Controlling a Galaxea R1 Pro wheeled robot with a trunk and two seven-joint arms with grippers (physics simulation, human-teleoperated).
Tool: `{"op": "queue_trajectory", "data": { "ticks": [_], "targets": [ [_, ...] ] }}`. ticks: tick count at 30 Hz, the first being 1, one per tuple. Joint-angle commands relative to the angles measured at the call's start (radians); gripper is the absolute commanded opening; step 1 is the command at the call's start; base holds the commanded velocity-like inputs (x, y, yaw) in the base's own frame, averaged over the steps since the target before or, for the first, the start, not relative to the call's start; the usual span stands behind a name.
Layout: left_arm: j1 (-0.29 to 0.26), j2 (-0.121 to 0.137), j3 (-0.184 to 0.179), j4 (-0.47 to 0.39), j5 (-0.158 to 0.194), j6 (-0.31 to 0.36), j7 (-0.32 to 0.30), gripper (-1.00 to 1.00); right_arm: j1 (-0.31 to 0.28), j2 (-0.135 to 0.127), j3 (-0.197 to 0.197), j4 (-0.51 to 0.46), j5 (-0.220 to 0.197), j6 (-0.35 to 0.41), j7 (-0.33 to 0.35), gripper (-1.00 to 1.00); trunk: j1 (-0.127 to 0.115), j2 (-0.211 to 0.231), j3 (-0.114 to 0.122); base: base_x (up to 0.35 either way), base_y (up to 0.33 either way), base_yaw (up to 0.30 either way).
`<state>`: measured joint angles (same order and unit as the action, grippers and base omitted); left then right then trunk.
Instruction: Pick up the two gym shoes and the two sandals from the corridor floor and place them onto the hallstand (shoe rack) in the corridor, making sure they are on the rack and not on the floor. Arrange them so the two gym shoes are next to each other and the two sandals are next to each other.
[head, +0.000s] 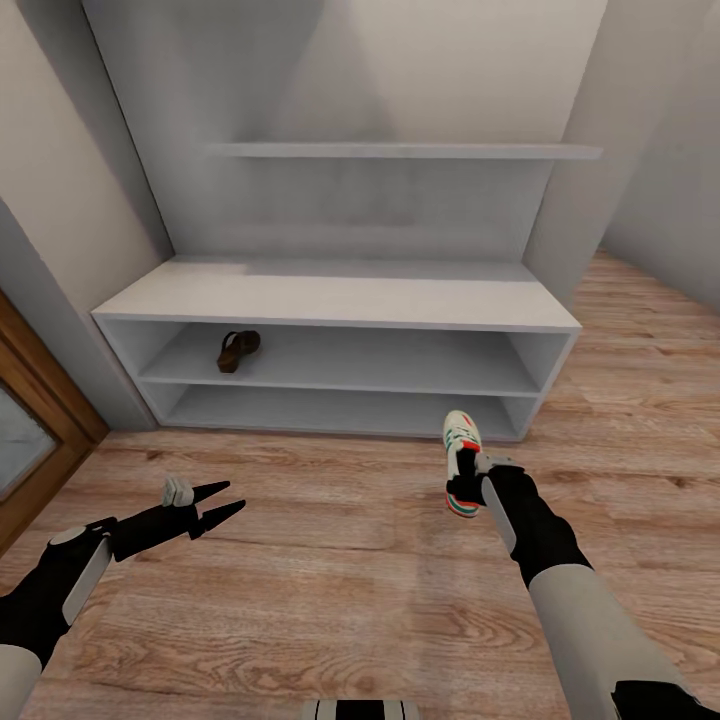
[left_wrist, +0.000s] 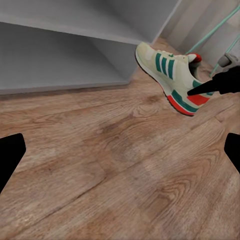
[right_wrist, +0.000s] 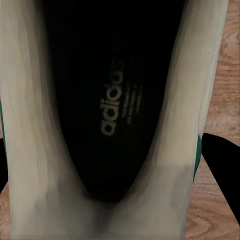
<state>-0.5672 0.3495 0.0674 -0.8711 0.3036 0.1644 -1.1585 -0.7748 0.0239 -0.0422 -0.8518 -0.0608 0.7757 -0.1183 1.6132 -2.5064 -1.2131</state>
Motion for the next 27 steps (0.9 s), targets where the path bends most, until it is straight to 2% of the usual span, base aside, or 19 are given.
{"op": "queue_trajectory", "data": {
  "ticks": [1, 11, 27],
  "targets": [
    [0.000, 0.000, 0.000, 0.000, 0.005, 0.011, -0.003, 1.00, -0.001, 0.002, -0.002, -0.002, -0.005, 0.004, -0.007, -1.00, 0.000, 0.000, -0.001, 0.000, 0.000, 0.000],
    [0.000, 0.000, 0.000, 0.000, 0.005, 0.011, -0.003, 1.00, -0.004, 0.028, -0.002, -0.008, -0.002, 0.004, -0.010, -1.00, 0.000, 0.000, -0.001, 0.000, 0.000, 0.000],
    [0.000, 0.000, 0.000, 0.000, 0.005, 0.011, -0.003, 1.00, -0.004, 0.030, 0.001, -0.012, -0.002, 0.000, -0.010, -1.00, 0.000, 0.000, -0.001, 0.000, 0.000, 0.000]
  ]
}}
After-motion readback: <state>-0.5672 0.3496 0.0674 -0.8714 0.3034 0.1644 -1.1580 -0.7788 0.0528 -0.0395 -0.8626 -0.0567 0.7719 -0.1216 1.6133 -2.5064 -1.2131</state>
